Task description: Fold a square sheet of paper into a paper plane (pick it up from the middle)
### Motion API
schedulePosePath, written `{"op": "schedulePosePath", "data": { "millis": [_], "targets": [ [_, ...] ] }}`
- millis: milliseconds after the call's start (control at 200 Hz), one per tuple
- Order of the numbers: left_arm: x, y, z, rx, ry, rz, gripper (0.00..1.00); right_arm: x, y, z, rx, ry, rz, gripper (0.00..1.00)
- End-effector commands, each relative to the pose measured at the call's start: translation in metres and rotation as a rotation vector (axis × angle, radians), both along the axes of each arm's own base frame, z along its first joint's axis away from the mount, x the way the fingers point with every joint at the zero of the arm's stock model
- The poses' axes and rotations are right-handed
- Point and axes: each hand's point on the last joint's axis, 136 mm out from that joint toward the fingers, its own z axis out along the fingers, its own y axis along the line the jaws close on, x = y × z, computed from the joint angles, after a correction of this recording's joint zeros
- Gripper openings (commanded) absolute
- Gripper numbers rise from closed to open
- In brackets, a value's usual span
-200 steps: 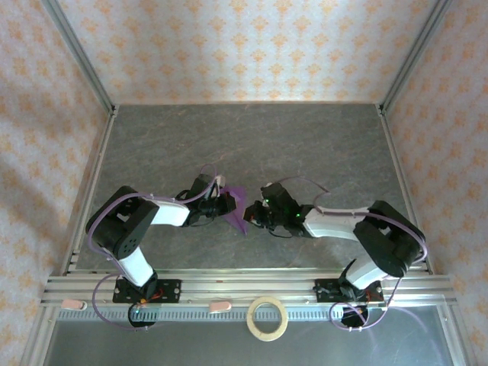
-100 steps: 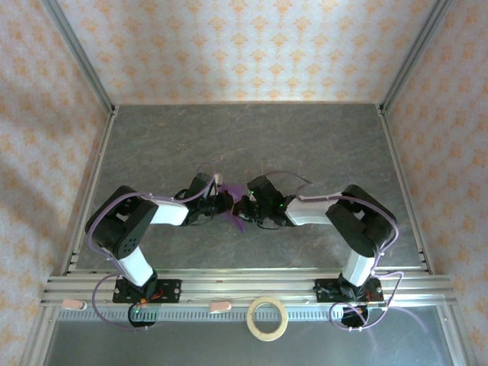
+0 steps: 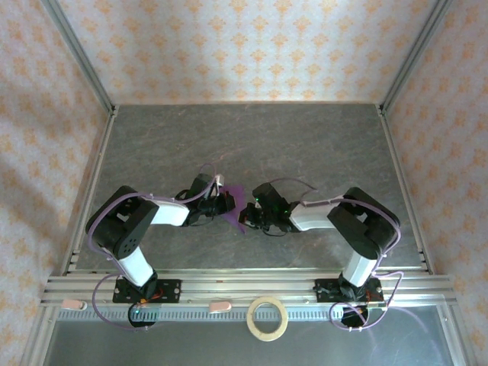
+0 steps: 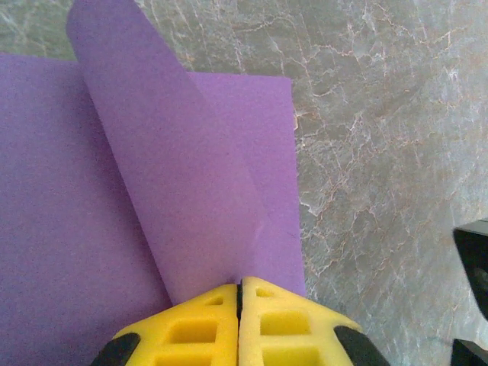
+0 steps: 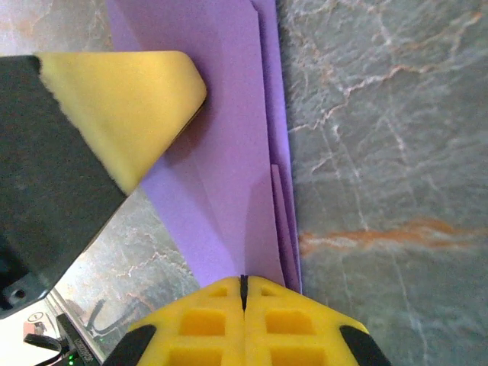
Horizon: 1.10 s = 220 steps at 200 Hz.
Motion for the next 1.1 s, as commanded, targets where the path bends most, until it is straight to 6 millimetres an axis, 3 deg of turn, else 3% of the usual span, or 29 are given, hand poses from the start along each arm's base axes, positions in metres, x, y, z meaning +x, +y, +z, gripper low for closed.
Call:
{"op": "schedulePosePath", "data": {
  "millis": [0,130,260,480,791,1096],
  "targets": [
    [-0.028,0.02,-0.042,0.111,0.134,0.005,0.09,0.001,0.001,0.021,0.004,-0.05,0.007,0.0],
    [-0.028,0.019,-0.041,0.108,0.133,0.003,0.09,-0.001,0.012,0.034,0.053,-0.058,0.036,0.0],
    [-0.028,0.018,-0.041,0.107,0.132,0.003,0.09,-0.007,0.016,0.021,0.035,-0.029,0.056,0.0],
    [-0.029,0.019,-0.042,0.111,0.135,-0.001,0.09,-0.018,-0.007,-0.011,-0.074,0.019,0.03,0.0],
    [-0.028,0.019,-0.044,0.112,0.137,0.003,0.09,-0.036,-0.021,-0.013,-0.038,0.044,0.004,0.0],
    [-0.028,0.019,-0.043,0.113,0.138,0.0,0.09,-0.017,-0.003,0.037,0.048,-0.061,0.007,0.0]
  ]
}}
